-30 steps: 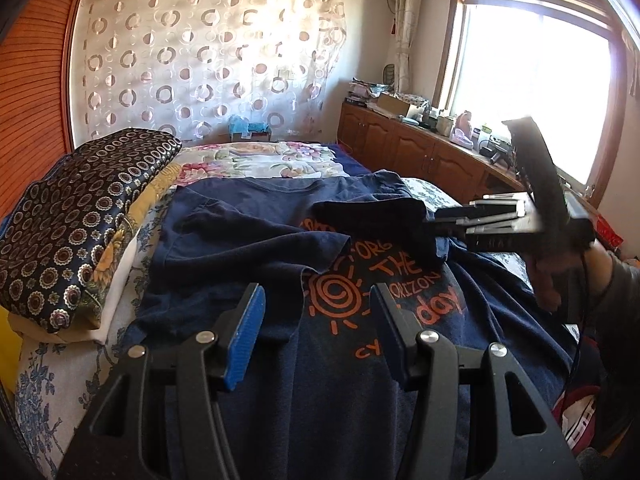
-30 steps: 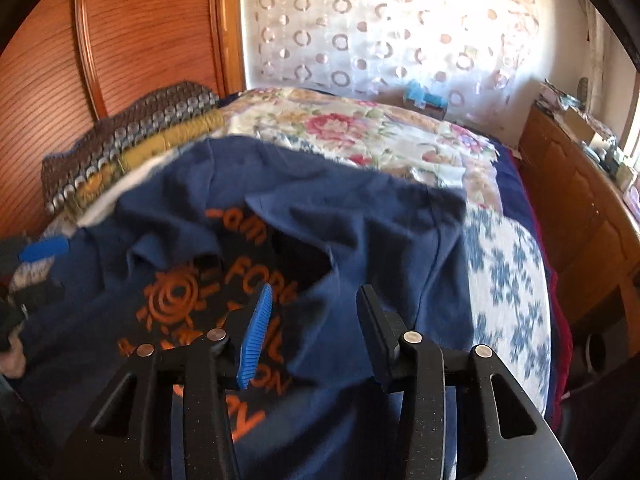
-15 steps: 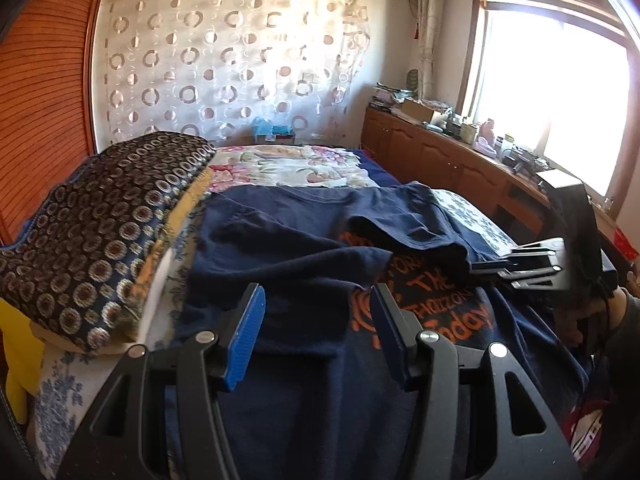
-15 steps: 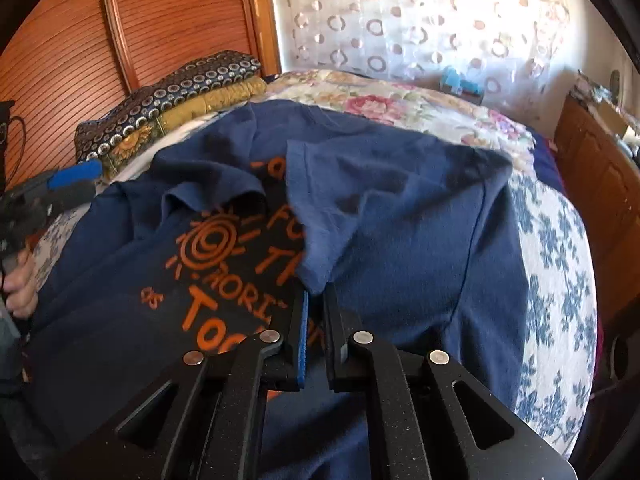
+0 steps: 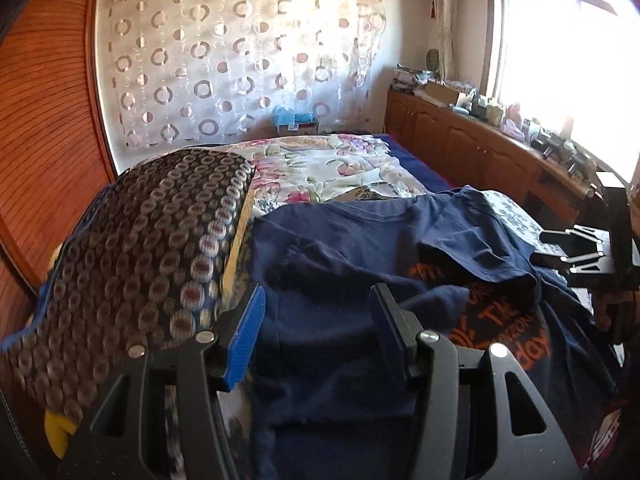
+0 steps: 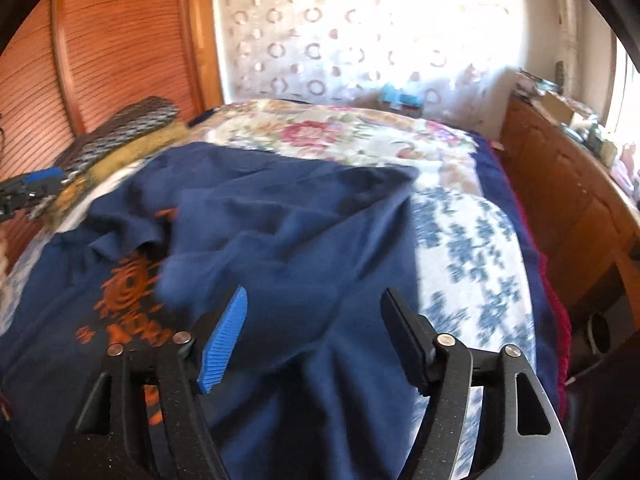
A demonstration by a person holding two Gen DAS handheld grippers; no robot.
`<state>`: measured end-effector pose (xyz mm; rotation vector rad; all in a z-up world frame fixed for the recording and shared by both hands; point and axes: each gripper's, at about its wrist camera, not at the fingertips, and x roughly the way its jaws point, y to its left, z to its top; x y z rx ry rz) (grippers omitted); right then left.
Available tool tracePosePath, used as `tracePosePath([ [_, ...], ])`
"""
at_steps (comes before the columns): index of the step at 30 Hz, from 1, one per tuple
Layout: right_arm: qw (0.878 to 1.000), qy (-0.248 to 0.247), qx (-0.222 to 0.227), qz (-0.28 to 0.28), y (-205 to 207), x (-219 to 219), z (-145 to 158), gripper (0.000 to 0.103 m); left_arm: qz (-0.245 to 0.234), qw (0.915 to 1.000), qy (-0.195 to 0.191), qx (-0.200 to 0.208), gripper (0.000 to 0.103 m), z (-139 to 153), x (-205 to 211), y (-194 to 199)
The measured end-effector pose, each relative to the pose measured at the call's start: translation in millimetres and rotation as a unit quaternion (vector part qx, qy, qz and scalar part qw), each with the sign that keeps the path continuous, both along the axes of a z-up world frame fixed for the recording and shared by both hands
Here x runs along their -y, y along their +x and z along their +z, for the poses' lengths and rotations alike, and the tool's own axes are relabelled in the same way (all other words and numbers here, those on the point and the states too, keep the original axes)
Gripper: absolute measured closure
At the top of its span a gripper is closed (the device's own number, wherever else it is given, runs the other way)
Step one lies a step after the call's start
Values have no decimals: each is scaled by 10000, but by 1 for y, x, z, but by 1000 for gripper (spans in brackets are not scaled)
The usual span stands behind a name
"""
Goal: Fold small clothes
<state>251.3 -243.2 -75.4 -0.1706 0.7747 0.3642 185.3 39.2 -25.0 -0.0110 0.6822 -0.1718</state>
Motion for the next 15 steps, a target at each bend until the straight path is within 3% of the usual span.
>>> tracePosePath([
  [6,9997,-210,-80,-90,47,8,-8,30,-193,9993,174,-282,49,-6,12,41],
  [15,9996,-236,-146,-21,91,10,-21,30,106,9956,441,-818,49,-36,20,97],
])
